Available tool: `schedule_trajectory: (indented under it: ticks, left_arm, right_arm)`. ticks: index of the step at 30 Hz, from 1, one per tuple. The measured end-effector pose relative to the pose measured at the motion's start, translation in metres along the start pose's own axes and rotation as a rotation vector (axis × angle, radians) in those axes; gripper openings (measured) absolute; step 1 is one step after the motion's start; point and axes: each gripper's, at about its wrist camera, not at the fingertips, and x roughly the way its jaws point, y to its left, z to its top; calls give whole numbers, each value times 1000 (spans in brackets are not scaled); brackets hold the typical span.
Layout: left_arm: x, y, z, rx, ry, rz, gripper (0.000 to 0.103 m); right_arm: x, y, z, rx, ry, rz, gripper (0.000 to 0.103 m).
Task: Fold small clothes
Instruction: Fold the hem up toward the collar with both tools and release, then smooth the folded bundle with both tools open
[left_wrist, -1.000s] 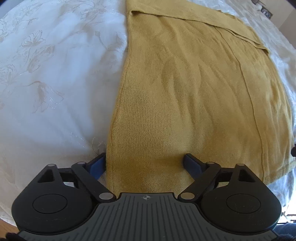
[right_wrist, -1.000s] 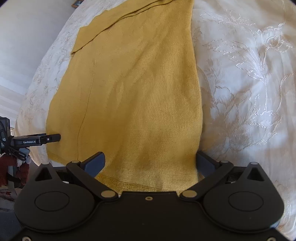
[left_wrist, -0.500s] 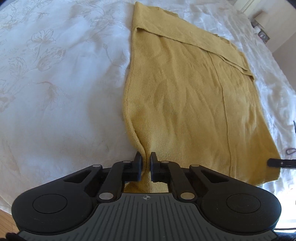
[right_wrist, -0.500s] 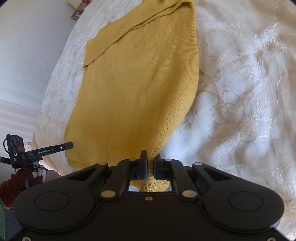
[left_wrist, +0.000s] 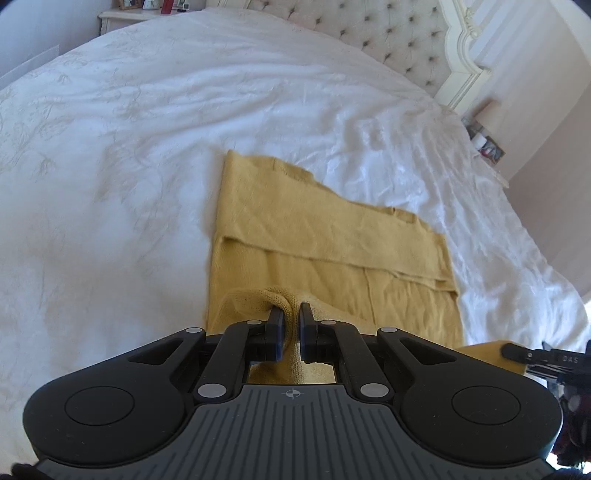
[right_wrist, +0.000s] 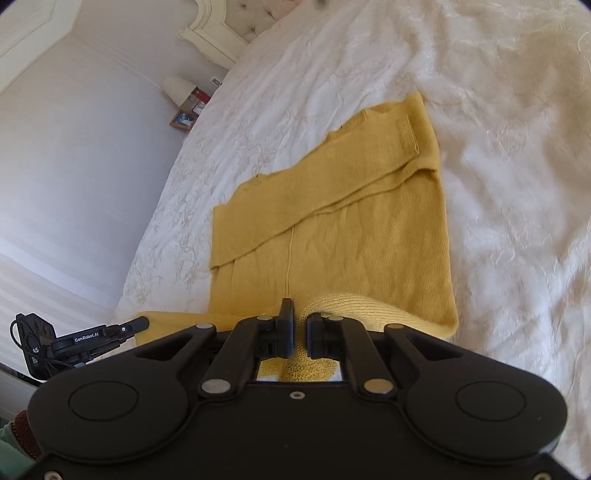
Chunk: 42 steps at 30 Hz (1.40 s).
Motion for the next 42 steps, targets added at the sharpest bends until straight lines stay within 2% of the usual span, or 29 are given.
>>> schedule_trajectory:
  ticks: [7, 10, 14, 21, 23, 25, 27, 28, 29, 30, 31, 33, 37, 42]
  left_arm:
    - [37, -2, 53, -19, -83, -17, 8]
    - [59, 2, 72, -23, -90, -8, 8]
    - [91, 8, 90, -50, -70, 10, 8]
    - [143, 17, 111, -2, 4, 68, 11]
    - [152, 21, 114, -5, 12, 78, 12]
    - [158, 28, 117, -21, 6, 75, 24]
    - [160, 34, 121, -36, -11, 79, 28]
    - [159, 35, 124, -35, -18, 86, 28]
    - [158, 35, 125, -25, -25, 97, 32]
    - [155, 31, 126, -5, -35, 114, 35]
    - [151, 28, 125, 20, -44, 122, 36]
    - [143, 19, 120, 72, -51, 128, 41]
    - [127, -3, 95, 164, -46, 123, 42]
    - [125, -15, 54, 170, 28, 100, 45]
  right_arm:
    - [27, -6, 67, -2, -98, -11, 13]
    - [43, -15, 93, -2, -113, -31, 13]
    - [70, -27, 117, 2, -100, -69, 13]
    - [115, -51, 144, 27, -48, -117, 16]
    - [124, -55, 148, 36, -38, -137, 21]
    - [131, -62, 152, 52, -34, -172, 23]
    - [133, -70, 155, 63, -41, -198, 26]
    - [133, -71, 156, 62, -52, -215, 31]
    - [130, -71, 156, 59, -66, -223, 45]
    - [126, -71, 156, 50, -86, -232, 54]
    - [122, -69, 156, 36, -101, -237, 56]
    - [112, -61, 152, -19, -122, -263, 57]
    - [102, -43, 135, -138, -114, -304, 57]
    - [108, -18, 100, -261, -48, -321, 58]
